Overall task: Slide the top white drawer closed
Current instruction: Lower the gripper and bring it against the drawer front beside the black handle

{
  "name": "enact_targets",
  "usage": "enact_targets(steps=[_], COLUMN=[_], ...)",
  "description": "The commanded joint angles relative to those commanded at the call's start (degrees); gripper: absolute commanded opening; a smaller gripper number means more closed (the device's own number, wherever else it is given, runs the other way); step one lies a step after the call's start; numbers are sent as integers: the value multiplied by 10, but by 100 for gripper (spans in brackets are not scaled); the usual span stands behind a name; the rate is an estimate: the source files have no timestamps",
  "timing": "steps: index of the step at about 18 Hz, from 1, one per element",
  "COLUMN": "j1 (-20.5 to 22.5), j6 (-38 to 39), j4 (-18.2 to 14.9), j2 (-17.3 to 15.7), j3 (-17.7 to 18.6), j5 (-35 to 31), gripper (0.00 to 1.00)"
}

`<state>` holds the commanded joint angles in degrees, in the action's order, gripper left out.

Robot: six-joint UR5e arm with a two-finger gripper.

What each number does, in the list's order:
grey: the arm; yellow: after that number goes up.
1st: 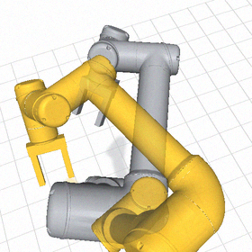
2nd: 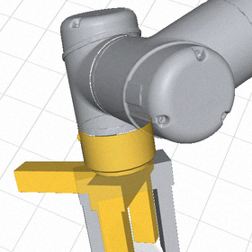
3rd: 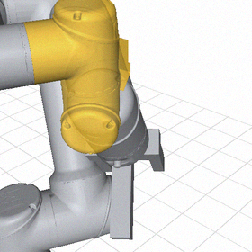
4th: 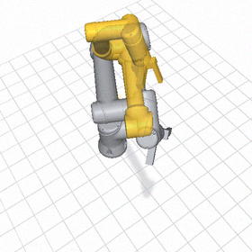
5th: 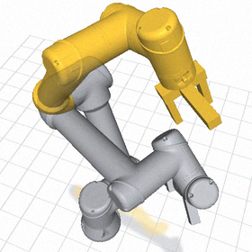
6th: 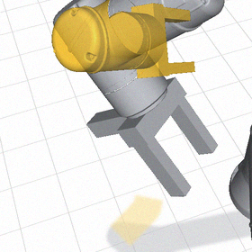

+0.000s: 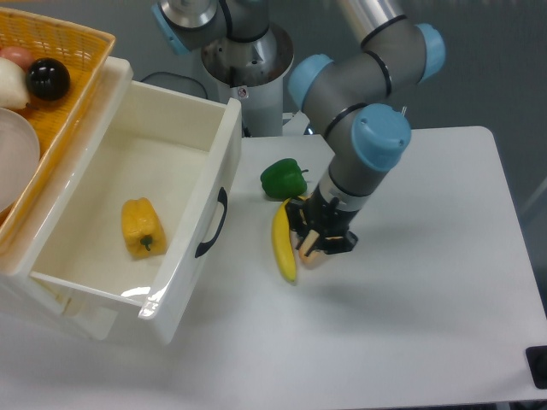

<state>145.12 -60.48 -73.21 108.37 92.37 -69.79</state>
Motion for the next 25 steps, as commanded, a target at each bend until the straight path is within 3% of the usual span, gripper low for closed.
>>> enact_targets(steps=[8,25], j1=[-19,-29], j6=[24,24], j4=[-3,-57], j2=[-11,-30], j3=[4,8], j5=[18,54], gripper=[18,18])
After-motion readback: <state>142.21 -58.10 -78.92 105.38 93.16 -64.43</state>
